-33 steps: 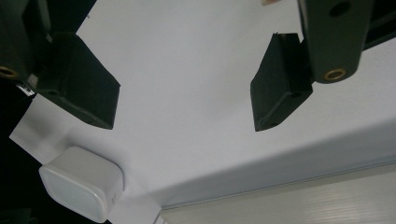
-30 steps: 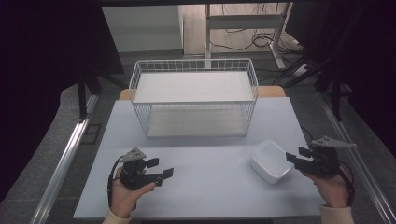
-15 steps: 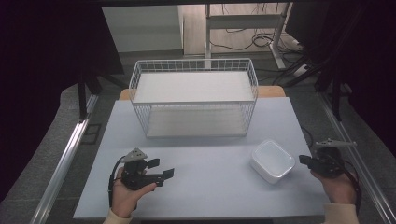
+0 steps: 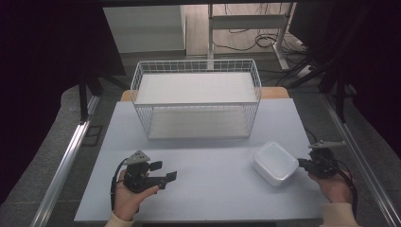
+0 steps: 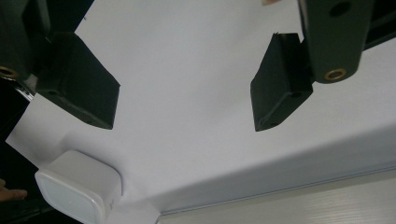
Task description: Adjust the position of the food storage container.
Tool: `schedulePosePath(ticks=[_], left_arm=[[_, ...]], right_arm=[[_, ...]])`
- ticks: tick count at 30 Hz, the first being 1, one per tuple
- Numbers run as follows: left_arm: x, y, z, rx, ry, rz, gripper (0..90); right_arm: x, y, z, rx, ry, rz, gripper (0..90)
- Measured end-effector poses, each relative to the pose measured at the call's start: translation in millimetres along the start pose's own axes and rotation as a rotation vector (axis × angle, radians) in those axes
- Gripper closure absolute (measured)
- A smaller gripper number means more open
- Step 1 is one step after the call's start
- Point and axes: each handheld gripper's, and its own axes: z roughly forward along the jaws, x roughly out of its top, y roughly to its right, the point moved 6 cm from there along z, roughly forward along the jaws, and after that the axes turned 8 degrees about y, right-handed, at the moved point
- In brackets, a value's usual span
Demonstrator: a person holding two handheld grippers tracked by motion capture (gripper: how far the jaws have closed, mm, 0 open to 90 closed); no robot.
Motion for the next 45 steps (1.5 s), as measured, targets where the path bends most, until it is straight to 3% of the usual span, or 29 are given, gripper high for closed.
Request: schedulePosePath(ticks=[8,15,26,36,45], left_arm=[[-0.9,-0.1,1.0,0.001,-0.004,-0.003,23.5],[-1.0,0.6,1.4,0.0,-0.004,-0.003,23.5],[0.4,-2.5,-1.7,0.005,0.002,-0.005,23.4],[0.7,-4.5,-2.8,0.01,0.003,-0.008,23.4],[0.7,-5.7,-3.1,0.014,0.005,-0.007,23.3]], right_arm=[[6.4,-14.3,5.8,0.044,0.008,-0.046,89.5],[13.5,-24.9,13.8,0.055,0.013,-0.063,89.5],[24.0,-62.0,28.5,0.106,0.007,-0.139,89.5],[31.1,-83.5,37.5,0.129,0.007,-0.185,89.5],[35.2,-122.5,52.9,0.184,-0.007,-0.25,89.5]])
